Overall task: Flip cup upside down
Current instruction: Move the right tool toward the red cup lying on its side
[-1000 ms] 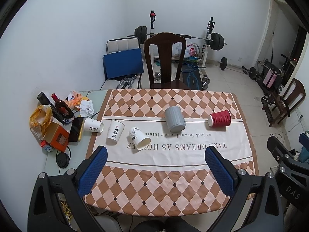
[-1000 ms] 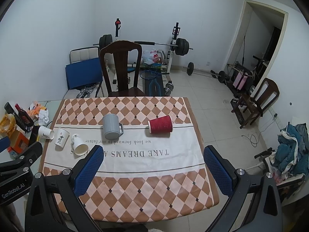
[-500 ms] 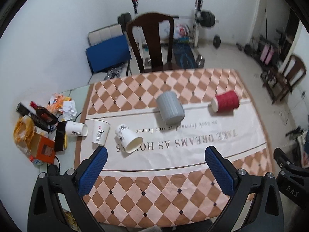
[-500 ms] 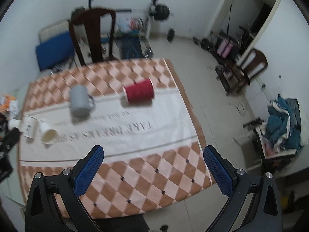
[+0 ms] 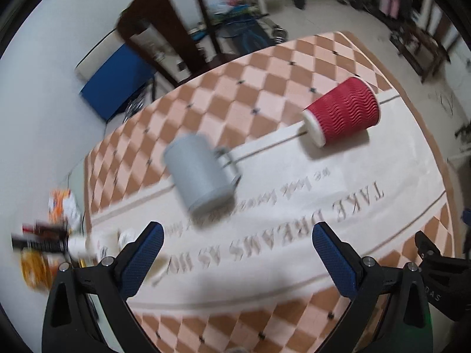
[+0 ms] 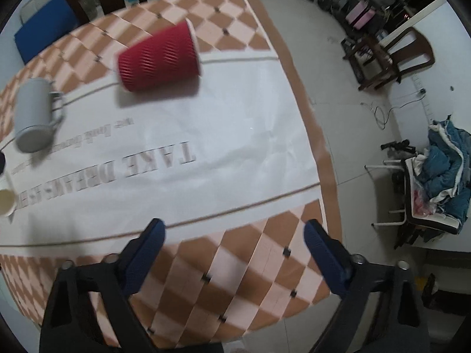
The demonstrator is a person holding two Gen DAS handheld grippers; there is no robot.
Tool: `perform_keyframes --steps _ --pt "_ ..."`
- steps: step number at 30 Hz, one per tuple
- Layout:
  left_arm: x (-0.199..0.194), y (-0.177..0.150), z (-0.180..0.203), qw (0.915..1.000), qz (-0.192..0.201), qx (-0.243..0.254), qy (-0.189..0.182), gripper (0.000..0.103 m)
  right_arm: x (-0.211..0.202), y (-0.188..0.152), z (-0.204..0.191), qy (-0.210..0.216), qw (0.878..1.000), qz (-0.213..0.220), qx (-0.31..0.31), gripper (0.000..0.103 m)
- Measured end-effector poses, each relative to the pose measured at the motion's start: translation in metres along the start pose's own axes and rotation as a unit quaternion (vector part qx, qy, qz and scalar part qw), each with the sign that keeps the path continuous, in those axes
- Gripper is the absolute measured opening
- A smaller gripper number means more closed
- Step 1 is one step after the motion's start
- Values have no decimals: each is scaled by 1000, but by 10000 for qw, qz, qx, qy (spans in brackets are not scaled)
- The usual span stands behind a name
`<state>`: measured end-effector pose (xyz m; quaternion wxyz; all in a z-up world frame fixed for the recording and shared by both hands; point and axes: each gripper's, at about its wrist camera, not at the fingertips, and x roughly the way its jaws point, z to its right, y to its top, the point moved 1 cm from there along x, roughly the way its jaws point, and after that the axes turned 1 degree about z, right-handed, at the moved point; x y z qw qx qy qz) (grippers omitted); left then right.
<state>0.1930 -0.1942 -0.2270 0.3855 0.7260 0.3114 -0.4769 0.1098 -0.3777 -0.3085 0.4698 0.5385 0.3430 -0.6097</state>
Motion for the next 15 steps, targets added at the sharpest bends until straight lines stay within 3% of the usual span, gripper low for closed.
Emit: perform_keyframes --steps 5,8,15 --pt "25 46 38 9966 132 813 -73 102 48 34 21 75 9993 -353 125 88" --pt "38 70 62 9913 179 1287 -186 94 66 53 33 77 9987 -462 205 88" --pt "78 106 114 9678 21 2507 -214 93 91 90 46 80 9979 -573 294 88"
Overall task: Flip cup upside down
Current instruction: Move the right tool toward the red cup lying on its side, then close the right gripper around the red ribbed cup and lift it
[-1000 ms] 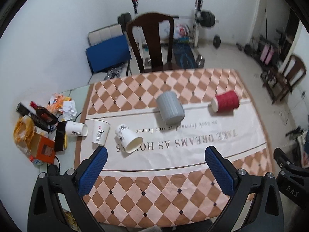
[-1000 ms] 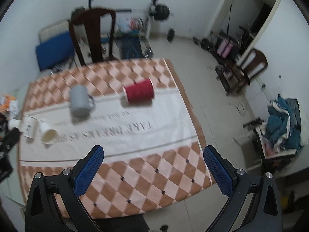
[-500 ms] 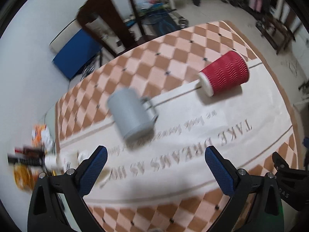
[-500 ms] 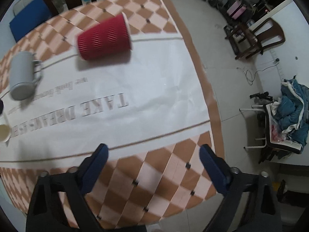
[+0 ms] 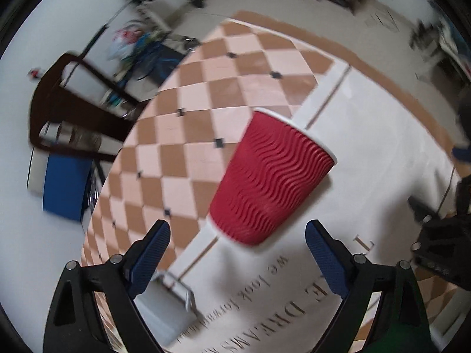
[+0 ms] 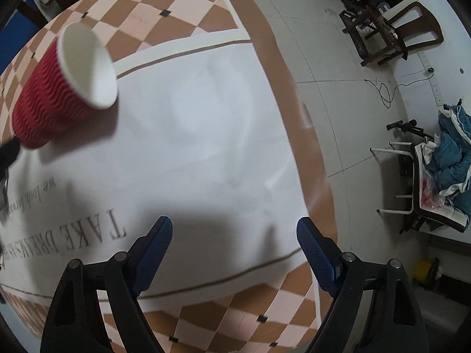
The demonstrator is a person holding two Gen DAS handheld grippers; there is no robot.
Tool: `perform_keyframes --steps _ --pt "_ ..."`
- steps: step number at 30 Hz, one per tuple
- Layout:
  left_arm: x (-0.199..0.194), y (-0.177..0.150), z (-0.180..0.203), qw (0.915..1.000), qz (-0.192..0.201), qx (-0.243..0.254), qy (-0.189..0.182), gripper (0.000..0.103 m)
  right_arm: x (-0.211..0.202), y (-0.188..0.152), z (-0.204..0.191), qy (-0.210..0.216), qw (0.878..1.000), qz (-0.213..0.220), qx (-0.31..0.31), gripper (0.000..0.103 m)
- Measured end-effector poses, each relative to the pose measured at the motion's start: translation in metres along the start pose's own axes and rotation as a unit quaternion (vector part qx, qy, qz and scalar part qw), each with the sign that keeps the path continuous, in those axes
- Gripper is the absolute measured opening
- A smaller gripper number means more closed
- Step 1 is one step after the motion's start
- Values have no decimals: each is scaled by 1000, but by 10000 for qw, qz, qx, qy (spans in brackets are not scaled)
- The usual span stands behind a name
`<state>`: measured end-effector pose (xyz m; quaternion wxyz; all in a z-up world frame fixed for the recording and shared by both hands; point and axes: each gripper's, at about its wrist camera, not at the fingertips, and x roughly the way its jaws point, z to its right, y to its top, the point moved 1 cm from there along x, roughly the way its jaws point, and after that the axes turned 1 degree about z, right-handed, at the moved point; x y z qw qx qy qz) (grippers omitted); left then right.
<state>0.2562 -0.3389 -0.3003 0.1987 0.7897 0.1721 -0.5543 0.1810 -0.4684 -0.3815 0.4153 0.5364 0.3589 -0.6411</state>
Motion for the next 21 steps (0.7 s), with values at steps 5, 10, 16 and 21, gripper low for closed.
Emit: perform_keyframes --steps 5,10,16,21 --pt "32 19 10 9985 -267 438 -209 79 12 11 1 -20 10000 -63 15 88" --pt "35 26 8 9989 -110 408 -205 73 16 11 2 -53 9999 -115 26 88" --pt "22 17 5 9997 -8 45 -228 73 16 4 6 -96 9999 -67 -63 88" --pt "7 -16 -9 9973 -93 -567 -464 73 4 -10 -6 -119 9998 63 -162 88"
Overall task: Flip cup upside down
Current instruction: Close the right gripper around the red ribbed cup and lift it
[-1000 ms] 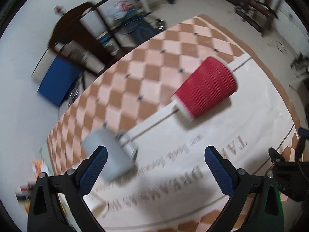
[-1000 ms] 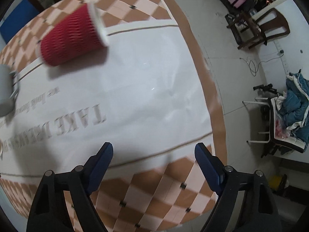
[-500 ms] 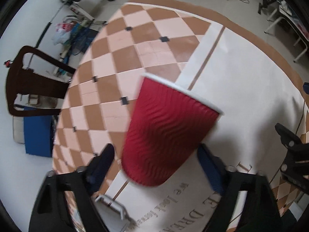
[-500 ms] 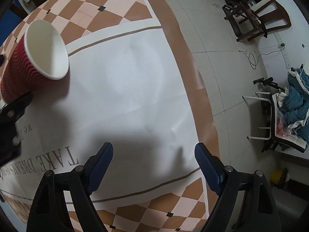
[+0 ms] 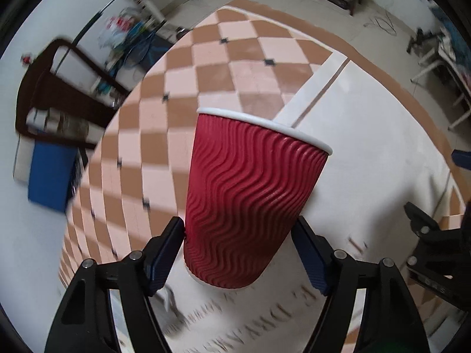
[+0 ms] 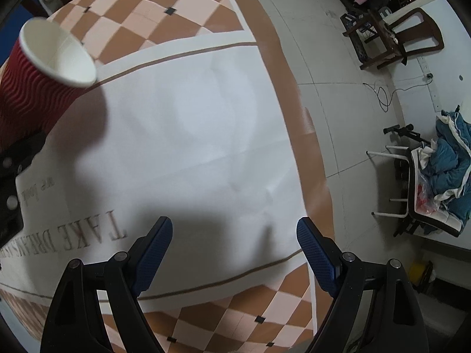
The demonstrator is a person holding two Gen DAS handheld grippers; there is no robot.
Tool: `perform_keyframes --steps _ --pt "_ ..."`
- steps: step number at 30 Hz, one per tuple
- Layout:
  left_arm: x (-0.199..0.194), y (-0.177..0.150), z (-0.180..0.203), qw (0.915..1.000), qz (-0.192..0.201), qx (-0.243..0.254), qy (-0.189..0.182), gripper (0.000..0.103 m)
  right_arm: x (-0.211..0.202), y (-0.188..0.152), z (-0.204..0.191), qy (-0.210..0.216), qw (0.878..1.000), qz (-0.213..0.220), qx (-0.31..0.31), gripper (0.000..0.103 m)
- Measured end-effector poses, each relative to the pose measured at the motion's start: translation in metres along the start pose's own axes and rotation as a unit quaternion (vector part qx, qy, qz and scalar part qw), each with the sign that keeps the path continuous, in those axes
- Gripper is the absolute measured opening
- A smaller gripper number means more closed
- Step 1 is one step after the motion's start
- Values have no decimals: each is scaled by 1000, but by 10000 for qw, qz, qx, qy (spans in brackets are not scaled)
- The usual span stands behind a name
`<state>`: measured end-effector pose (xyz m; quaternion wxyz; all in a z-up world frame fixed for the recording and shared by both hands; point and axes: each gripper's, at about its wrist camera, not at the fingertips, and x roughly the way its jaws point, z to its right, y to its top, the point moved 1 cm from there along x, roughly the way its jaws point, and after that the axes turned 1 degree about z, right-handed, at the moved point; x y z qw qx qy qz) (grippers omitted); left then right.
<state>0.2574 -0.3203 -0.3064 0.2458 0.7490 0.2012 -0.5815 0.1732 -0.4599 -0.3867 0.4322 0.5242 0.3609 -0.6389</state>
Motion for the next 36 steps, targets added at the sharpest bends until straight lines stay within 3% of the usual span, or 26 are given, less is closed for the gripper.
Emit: perform_keyframes --steps 3,6,8,11,15,16,18,20,22,28,34,36 --pt "-10 -31 -9 9983 -141 -517 -246 73 -14 -19 -9 15 10000 89 -34 88" --pt "-20 -72 -24 9891 -343 -1272 -660 73 -28 -43 -20 -18 9998 162 -68 88" --pt "-24 -107 -32 9772 -511 -1826 -951 73 -32 -61 -27 -50 9998 178 -61 88" --pt "-28 -164 -35 9522 -760 -2634 -1351 73 -39 -93 -36 -20 9999 157 -54 88" --pt "-23 -238 -31 9031 -1077 -3649 -1989 73 -41 -140 -57 18 9998 83 -170 88" --pt "-16 -258 -31 8845 -1169 -3954 -2184 73 -40 -149 -61 45 9998 56 -180 88" --pt "-9 -283 -23 8612 -1286 -4272 -2433 73 -40 -171 -70 35 9998 28 -195 88" --pt "-5 -298 -16 8435 -1341 -4524 -2566 73 -40 -191 -77 -9 9998 32 -191 88" --pt "2 -306 -12 8320 -1361 -4707 -2604 73 -39 -201 -80 14 9998 5 -182 88" --pt "14 -310 -4 8149 -1305 -4953 -2713 76 -36 -222 -91 23 9997 -43 -256 88" --pt "17 -302 -2 8152 -1257 -4940 -2750 77 -34 -211 -85 122 9995 -90 -273 88" --pt "18 -300 0 8179 -1275 -4918 -2701 90 -35 -211 -86 161 9994 -88 -288 88"
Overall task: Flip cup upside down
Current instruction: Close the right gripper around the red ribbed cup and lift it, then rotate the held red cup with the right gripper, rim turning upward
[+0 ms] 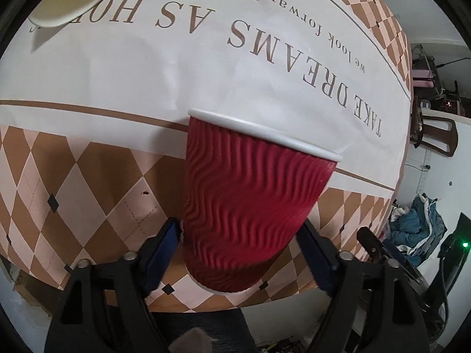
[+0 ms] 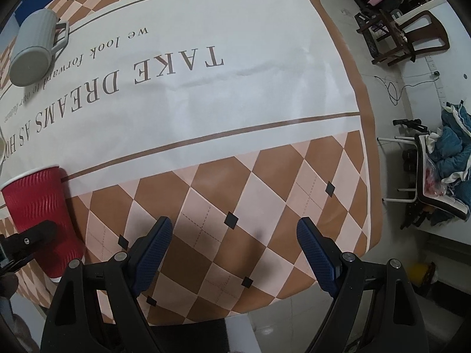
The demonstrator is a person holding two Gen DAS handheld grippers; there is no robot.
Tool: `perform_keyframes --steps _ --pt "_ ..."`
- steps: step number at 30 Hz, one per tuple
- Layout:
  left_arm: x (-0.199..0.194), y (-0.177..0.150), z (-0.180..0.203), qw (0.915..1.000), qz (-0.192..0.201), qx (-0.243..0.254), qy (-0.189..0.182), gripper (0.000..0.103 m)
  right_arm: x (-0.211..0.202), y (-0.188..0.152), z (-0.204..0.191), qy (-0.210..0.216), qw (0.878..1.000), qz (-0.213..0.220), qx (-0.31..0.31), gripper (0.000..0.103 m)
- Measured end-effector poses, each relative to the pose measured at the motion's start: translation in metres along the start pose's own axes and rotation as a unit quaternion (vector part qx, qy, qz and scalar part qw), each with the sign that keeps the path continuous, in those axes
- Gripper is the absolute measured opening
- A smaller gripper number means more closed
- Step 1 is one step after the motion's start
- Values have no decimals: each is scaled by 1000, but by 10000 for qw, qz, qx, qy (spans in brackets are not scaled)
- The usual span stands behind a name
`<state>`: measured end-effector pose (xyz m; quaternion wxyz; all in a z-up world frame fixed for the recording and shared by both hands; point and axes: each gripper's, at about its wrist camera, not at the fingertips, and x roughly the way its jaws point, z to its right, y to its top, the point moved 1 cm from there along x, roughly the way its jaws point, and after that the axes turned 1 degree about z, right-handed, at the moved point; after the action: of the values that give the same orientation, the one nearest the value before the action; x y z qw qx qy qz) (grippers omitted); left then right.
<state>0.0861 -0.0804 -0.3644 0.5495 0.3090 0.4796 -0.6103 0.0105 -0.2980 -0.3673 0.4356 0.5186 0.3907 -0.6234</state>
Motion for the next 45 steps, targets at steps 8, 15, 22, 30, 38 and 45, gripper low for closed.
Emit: perform_keyframes --steps 8,15,22,30,38,45 --pt "-10 -9 -8 9998 114 142 60 97 2 23 15 202 9997 -21 119 88" --pt "-65 -18 7 9958 717 549 -139 100 -27 19 5 637 9964 457 -312 93" --pt "-138 -34 1 9379 2535 1660 1685 103 -100 9 -57 214 9590 1457 -2421 95" --pt "-82 -45 -93 9449 1804 819 2605 103 -113 -64 -169 -1422 7213 2209 -6408 92" --pt "-37 -60 -133 9603 1314 233 2451 103 -44 -136 -185 -2988 3481 2348 -8570 90" --pt "-32 -62 -159 9638 1360 -187 2284 103 -1 -149 -165 -3568 722 2519 -8967 90"
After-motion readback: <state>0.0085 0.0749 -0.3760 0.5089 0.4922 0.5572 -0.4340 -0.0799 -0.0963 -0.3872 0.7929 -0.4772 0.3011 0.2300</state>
